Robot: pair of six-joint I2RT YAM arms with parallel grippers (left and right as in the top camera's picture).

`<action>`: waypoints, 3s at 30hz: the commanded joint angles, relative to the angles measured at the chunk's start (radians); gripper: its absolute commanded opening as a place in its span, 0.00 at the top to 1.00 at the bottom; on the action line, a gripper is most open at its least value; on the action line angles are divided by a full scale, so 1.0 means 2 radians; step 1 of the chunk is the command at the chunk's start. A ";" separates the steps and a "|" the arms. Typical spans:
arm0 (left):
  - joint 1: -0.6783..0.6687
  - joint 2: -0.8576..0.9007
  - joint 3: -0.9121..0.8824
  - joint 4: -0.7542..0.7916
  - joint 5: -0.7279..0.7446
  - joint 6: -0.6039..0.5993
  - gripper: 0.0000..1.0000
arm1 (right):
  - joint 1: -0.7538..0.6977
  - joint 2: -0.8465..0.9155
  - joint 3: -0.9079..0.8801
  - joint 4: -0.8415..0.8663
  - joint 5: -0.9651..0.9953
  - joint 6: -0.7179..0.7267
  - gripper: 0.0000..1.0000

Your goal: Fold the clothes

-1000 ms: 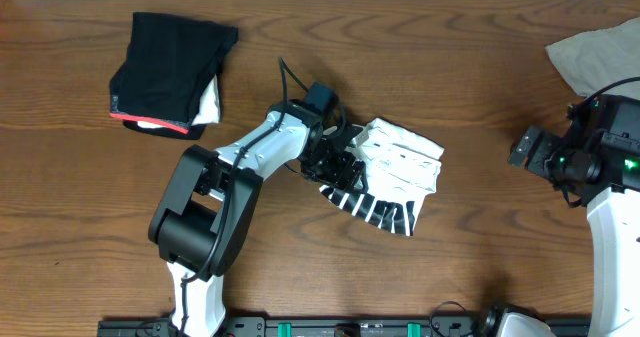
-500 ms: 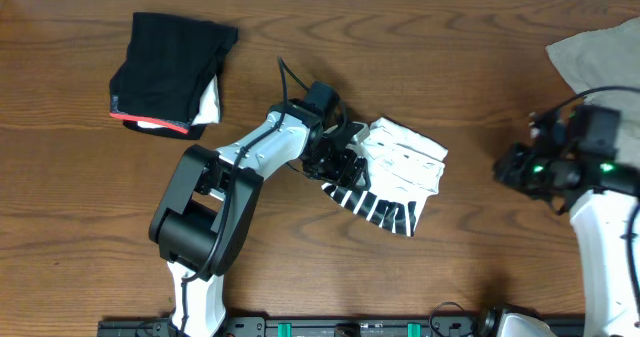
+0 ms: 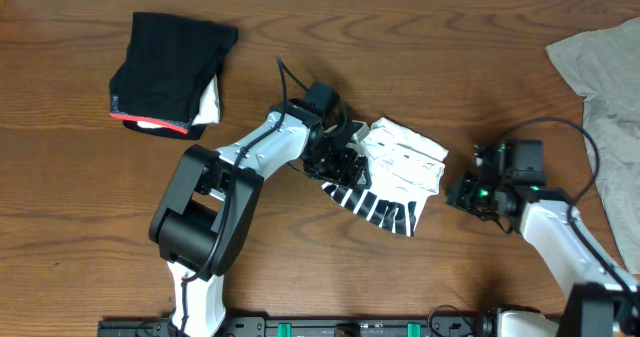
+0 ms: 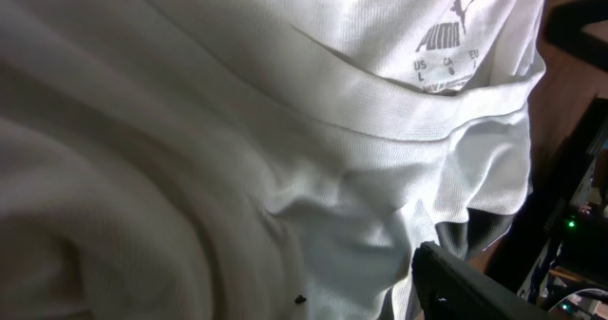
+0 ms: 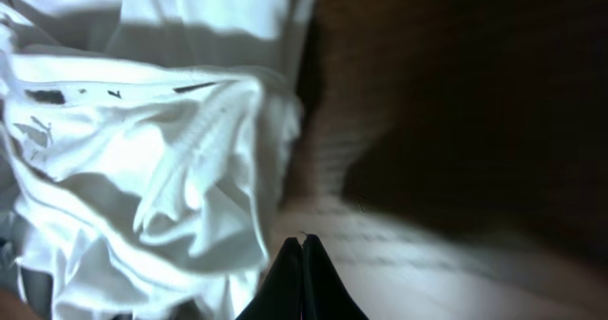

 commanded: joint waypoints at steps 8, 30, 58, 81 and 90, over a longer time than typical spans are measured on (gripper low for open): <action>-0.006 0.017 -0.009 0.001 -0.008 -0.002 0.25 | 0.054 0.104 -0.005 0.108 -0.004 0.051 0.99; -0.043 0.022 -0.014 0.022 -0.010 -0.022 0.26 | 0.061 0.119 -0.004 0.126 -0.018 0.051 0.99; -0.080 0.071 -0.014 0.064 -0.012 -0.057 0.39 | 0.061 0.119 -0.004 0.125 -0.017 0.051 0.99; -0.064 0.038 0.002 0.022 -0.065 -0.055 0.94 | 0.052 0.078 0.005 0.122 0.000 0.051 0.70; -0.031 -0.053 0.025 -0.037 -0.156 0.001 0.94 | -0.008 -0.040 0.008 0.076 0.000 0.051 0.35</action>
